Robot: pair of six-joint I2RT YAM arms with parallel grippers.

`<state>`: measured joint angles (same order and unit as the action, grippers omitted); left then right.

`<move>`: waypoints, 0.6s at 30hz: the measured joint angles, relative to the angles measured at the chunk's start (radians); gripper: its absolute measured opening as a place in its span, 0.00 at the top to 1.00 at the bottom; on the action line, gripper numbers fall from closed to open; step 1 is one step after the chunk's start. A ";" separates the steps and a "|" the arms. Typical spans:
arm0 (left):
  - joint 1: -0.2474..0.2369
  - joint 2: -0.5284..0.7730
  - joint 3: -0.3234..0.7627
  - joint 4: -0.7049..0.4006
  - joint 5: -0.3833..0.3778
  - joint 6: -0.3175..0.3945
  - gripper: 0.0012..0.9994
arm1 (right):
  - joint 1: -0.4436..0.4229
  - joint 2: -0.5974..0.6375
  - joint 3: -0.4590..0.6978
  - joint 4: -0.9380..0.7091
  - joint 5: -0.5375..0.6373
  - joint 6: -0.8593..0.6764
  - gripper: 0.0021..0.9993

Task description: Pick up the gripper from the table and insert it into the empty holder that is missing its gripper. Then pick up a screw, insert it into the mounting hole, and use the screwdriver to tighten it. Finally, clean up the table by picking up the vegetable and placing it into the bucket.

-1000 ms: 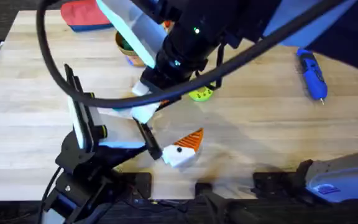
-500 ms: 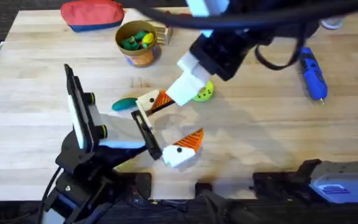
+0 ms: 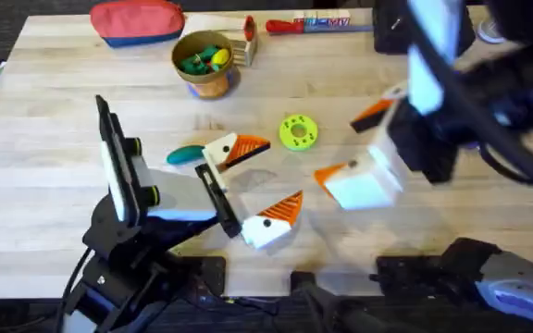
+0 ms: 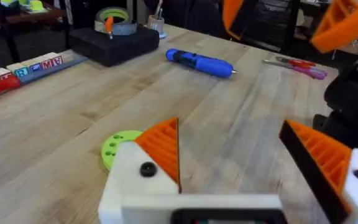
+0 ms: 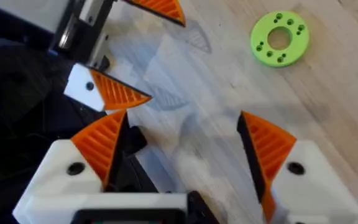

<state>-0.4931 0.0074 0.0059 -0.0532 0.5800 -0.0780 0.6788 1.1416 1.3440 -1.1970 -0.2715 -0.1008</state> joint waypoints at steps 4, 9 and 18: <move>0.000 0.000 0.000 0.000 0.000 0.000 0.06 | -0.006 -0.167 -0.128 0.022 -0.046 0.001 0.01; 0.000 0.000 0.000 0.000 0.000 0.002 0.26 | -0.006 -0.300 -0.242 0.023 -0.072 0.004 0.01; 0.000 0.000 0.000 0.000 0.000 0.010 0.95 | -0.006 -0.303 -0.307 0.025 -0.079 -0.001 0.01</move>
<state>-0.4931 0.0074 0.0059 -0.0532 0.5800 -0.0684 0.6727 0.8389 1.0367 -1.1725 -0.3504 -0.1013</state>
